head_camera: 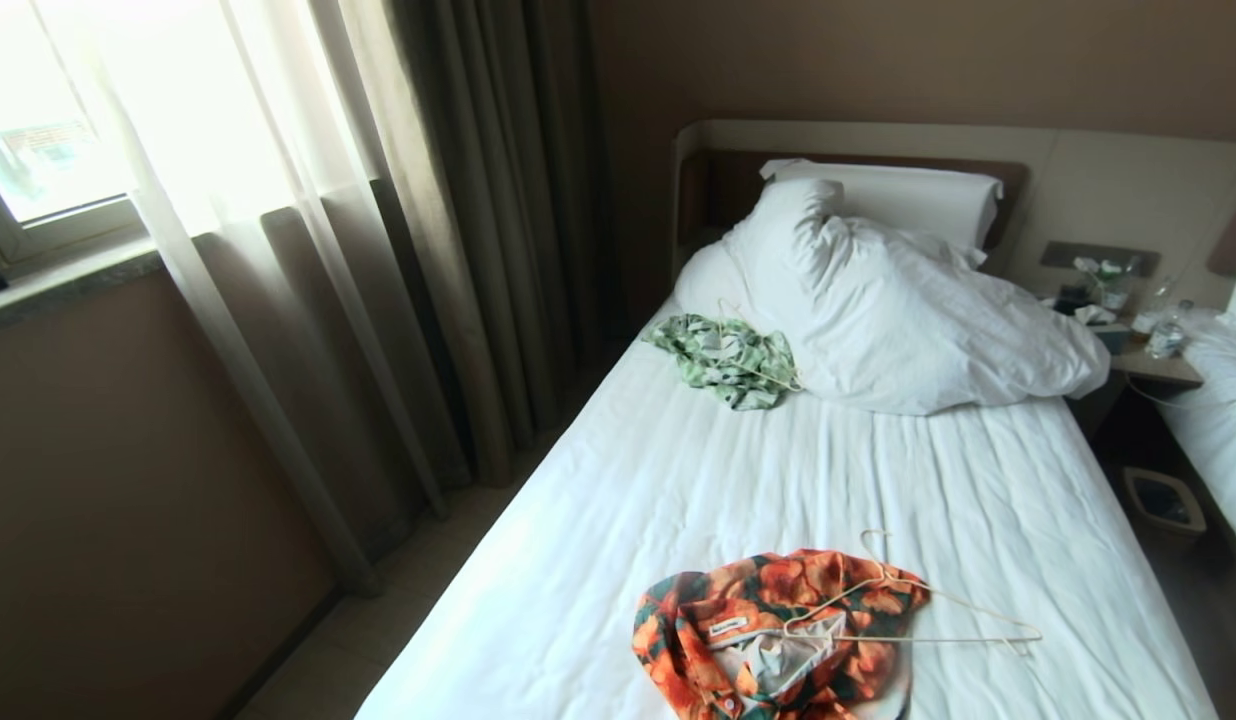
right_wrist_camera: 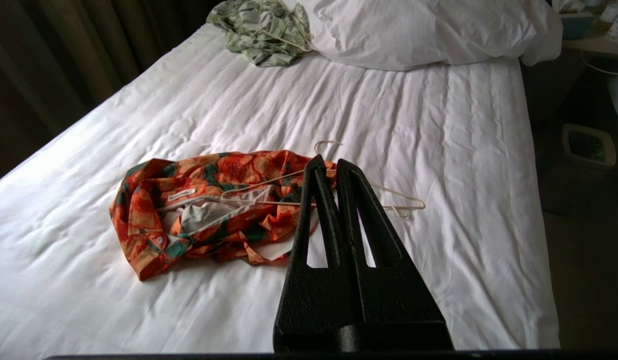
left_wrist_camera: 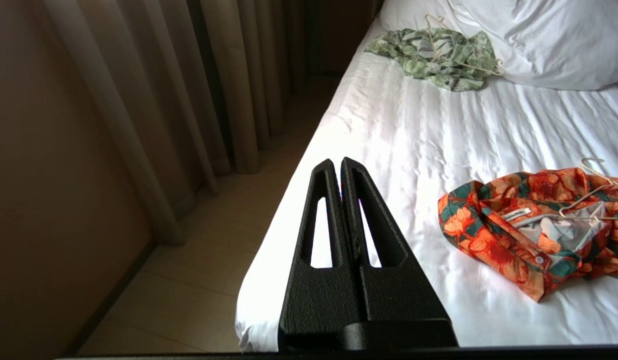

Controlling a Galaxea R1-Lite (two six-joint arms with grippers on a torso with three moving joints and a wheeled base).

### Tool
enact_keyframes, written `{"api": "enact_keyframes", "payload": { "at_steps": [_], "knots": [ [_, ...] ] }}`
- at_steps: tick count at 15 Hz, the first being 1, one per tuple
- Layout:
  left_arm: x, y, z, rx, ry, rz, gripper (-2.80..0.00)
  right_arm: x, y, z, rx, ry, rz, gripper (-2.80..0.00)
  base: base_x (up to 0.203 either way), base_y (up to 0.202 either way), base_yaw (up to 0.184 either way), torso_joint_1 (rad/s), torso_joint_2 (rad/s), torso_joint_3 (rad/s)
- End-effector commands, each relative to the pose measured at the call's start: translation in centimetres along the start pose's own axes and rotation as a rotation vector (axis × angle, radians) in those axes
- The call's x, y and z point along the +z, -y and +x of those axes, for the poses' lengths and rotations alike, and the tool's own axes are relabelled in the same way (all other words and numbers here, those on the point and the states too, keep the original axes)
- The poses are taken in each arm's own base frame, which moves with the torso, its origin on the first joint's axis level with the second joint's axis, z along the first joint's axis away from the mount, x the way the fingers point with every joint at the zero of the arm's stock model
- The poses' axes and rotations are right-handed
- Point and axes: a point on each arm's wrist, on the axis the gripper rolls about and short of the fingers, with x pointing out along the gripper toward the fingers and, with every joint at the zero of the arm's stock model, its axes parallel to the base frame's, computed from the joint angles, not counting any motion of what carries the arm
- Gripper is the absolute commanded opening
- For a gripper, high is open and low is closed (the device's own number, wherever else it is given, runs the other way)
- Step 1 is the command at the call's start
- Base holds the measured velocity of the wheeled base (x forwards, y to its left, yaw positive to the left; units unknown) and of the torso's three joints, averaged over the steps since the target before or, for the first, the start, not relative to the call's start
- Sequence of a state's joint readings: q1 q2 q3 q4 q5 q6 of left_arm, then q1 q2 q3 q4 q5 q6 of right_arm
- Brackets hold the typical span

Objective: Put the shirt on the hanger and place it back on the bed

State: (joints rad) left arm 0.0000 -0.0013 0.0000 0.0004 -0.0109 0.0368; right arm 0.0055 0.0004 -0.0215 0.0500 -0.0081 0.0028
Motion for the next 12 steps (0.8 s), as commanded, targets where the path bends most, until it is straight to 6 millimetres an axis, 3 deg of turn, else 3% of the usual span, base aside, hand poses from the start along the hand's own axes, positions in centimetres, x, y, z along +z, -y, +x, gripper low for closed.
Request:
{"api": "enact_keyframes", "payload": {
  "at_steps": [1, 12],
  "knots": [
    [-0.04, 0.0, 0.01, 0.0, -0.001, 0.0, -2.8, -0.01, 0.0, -0.01, 0.001, 0.001, 0.0, -2.8, 0.0, 0.0, 0.0, 0.0, 0.0, 0.0],
    [-0.05, 0.0, 0.01, 0.0, -0.002, 0.0, -2.8, -0.04, 0.0, 0.0, 0.001, 0.001, 0.001, -2.8, 0.0, 0.0, 0.0, 0.0, 0.0, 0.0]
  ]
}}
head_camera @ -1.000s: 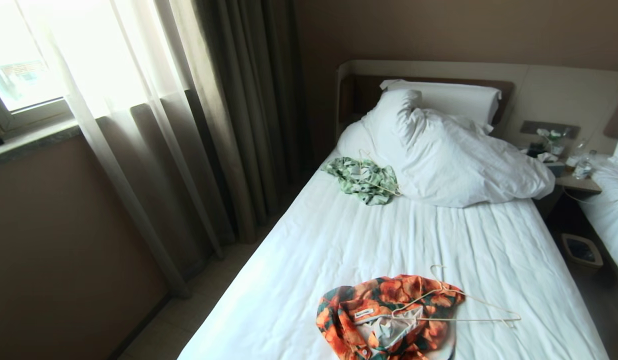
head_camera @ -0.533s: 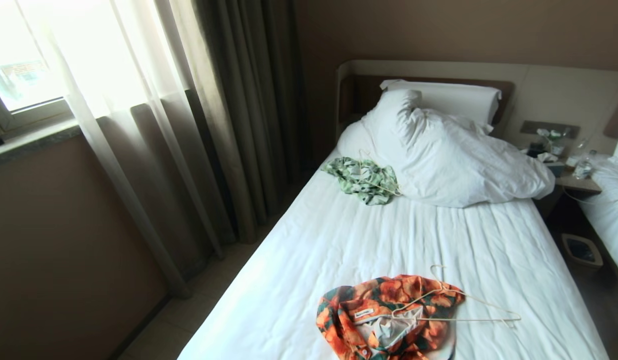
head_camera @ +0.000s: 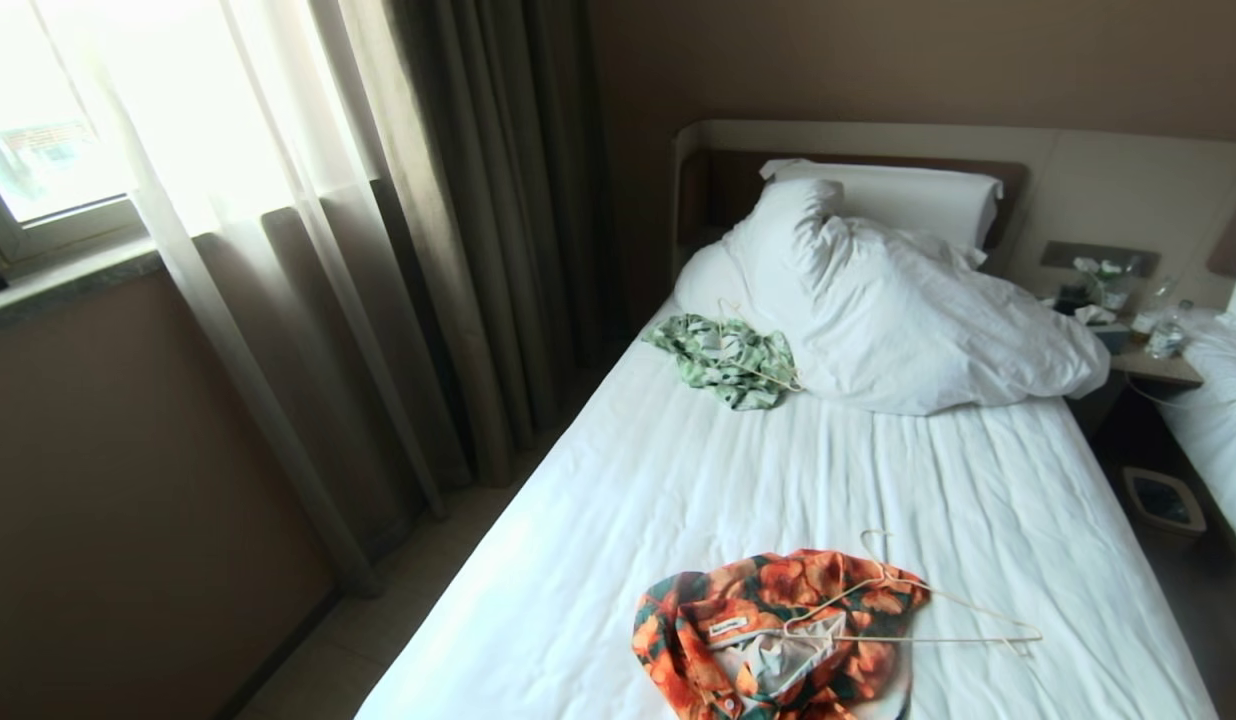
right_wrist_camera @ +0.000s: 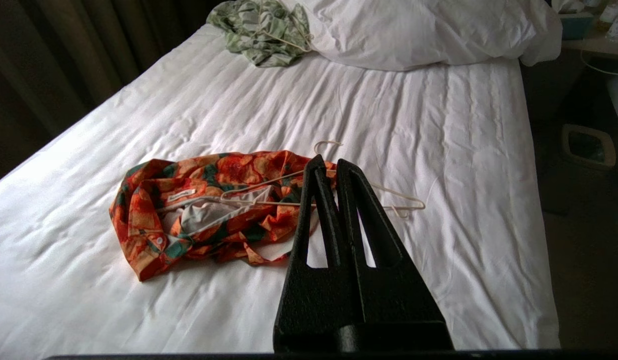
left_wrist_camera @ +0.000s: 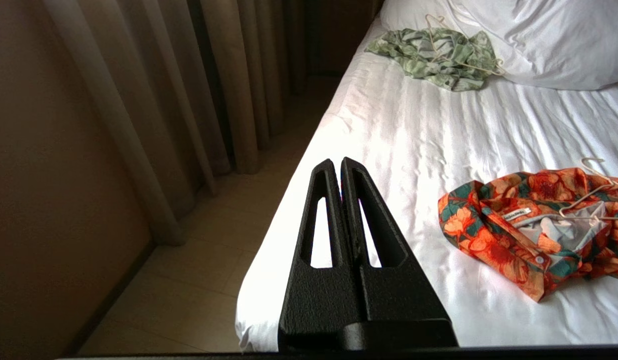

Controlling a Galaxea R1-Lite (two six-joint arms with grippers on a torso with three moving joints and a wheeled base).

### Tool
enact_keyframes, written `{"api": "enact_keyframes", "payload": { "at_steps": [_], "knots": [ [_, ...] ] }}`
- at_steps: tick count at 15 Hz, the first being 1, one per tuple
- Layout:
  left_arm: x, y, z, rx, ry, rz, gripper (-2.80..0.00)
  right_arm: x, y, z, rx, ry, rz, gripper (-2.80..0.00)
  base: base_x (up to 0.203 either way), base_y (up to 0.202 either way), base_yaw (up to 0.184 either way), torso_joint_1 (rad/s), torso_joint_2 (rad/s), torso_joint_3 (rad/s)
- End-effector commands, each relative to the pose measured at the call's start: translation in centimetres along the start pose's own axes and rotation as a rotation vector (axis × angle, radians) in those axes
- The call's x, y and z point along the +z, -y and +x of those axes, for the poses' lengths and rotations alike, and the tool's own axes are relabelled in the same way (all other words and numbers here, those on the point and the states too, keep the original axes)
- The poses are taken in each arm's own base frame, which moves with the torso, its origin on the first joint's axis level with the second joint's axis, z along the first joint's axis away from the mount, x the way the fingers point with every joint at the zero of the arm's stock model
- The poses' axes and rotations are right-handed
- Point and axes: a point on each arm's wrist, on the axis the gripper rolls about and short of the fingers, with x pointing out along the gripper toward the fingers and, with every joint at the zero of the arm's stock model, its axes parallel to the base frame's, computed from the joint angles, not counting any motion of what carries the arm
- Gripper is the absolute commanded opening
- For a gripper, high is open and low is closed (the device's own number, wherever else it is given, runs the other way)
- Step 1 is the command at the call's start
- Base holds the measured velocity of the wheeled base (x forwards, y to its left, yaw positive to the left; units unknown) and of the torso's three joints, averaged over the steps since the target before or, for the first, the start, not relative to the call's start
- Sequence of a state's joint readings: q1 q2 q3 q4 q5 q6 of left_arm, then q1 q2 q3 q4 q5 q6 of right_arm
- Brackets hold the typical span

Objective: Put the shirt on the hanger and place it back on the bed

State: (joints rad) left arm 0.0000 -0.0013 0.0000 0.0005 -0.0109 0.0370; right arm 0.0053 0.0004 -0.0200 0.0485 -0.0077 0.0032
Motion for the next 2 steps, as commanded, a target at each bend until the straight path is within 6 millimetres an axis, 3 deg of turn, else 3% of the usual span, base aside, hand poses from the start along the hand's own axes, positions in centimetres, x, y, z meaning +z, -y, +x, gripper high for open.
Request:
{"api": "enact_keyframes", "payload": {
  "at_steps": [1, 2],
  "knots": [
    [-0.04, 0.0, 0.01, 0.0, -0.001, 0.0, -2.8, -0.01, 0.0, -0.01, -0.001, 0.001, 0.001, -2.8, 0.0, 0.0, 0.0, 0.0, 0.0, 0.0],
    [-0.04, 0.0, 0.01, 0.0, -0.001, 0.0, -2.8, -0.03, 0.0, -0.01, -0.001, 0.0, 0.003, -2.8, 0.0, 0.0, 0.0, 0.0, 0.0, 0.0]
  ]
}}
